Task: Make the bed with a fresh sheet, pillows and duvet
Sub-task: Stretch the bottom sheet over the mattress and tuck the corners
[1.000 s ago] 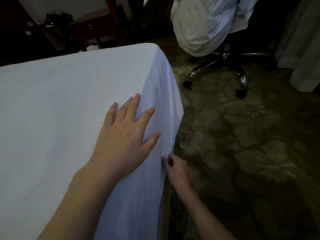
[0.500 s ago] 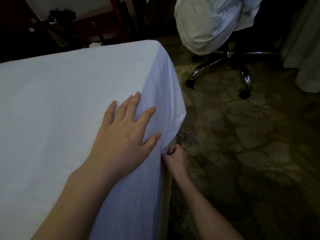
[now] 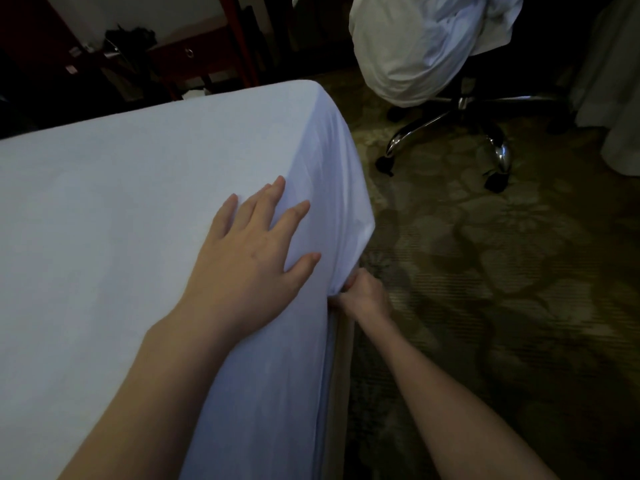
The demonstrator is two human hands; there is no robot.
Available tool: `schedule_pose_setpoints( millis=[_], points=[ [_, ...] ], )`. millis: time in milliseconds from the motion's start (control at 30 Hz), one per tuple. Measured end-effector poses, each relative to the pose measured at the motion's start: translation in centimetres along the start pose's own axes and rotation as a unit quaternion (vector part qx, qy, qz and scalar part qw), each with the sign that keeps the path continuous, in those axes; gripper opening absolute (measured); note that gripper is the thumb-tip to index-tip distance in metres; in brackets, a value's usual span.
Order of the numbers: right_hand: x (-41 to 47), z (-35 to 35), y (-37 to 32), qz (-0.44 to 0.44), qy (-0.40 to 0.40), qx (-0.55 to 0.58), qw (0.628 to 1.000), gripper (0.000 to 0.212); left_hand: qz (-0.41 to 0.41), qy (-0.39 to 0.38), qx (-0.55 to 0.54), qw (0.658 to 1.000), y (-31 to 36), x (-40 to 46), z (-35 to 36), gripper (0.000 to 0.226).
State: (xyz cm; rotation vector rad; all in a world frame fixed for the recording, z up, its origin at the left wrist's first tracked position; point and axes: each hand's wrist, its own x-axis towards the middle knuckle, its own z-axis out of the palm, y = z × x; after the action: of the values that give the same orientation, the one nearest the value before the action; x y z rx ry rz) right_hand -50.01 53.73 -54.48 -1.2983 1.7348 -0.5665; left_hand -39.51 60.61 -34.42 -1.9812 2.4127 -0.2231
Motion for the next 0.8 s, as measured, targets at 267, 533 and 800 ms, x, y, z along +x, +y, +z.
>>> schedule_pose_setpoints(
  millis=[267, 533, 800],
  points=[
    [4.8, -1.4, -1.3, -0.025, 0.05, 0.206, 0.977, 0.034, 0.011, -0.029, 0.028, 0.999, -1.1, 6.2, 0.2, 0.062],
    [7.1, -1.1, -2.2, -0.047, 0.102, 0.017, 0.994, 0.014, 0.017, -0.016, 0.003, 1.0, -1.3, 6.2, 0.4, 0.063],
    [6.2, -0.4, -0.7, -0.084, 0.012, 0.238, 0.968, 0.019, 0.007, 0.021, 0.007, 1.0, -1.2, 6.1, 0.8, 0.059]
  ],
)
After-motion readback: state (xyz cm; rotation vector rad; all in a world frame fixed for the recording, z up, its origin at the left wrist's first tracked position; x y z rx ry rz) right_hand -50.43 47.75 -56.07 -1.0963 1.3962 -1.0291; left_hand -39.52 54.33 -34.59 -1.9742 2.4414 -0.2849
